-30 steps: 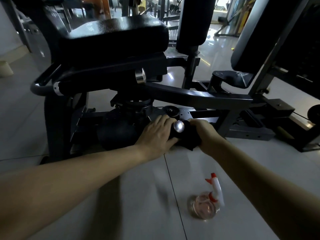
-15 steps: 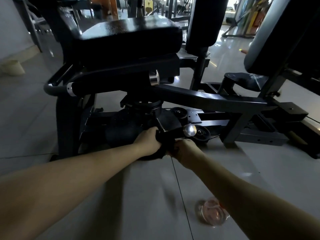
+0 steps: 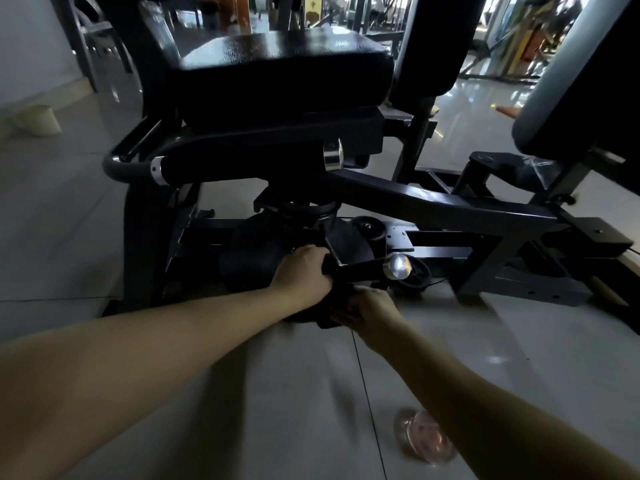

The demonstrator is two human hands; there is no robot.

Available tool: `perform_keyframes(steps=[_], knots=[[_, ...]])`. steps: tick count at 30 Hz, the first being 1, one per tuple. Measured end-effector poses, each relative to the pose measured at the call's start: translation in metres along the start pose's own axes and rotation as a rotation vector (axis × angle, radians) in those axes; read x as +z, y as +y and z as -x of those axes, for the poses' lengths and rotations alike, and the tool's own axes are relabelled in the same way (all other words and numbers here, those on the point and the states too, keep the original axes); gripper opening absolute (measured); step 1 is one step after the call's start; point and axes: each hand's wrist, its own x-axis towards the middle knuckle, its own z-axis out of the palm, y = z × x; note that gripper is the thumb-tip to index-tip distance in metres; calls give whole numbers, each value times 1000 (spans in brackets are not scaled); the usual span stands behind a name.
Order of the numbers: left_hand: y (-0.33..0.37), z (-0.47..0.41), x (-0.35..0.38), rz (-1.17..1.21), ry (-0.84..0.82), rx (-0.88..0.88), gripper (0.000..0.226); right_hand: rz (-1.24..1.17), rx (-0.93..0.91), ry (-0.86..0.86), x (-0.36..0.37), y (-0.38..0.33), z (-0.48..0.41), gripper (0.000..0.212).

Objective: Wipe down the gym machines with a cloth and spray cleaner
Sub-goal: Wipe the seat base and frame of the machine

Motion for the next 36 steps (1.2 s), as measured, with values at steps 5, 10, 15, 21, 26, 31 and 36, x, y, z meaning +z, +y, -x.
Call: perform_keyframes(steps=[5, 10, 15, 21, 26, 31, 36], knots=[[34, -8, 20, 420, -151, -121, 40, -2, -72, 11, -7, -6, 1, 20], [57, -20, 12, 606, -189, -134, 40, -113, -85, -112, -45, -15, 17, 23], [62, -21, -6, 818, -151, -231, 43, -112, -62, 21, -58, -19, 12, 17], [23, -10, 13, -118, 12, -70, 16, 34, 98, 127, -34, 7, -13, 19], [-14, -9, 8, 2, -130, -352, 22, -42, -33, 117, -13, 1, -31, 21], [-36, -16, 8, 274, -116, -513, 23, -144, -59, 58, 1, 4, -12, 17], [-26, -15, 18, 389, -239, -449, 27, 7, -120, 138, -25, 0, 6, 19]])
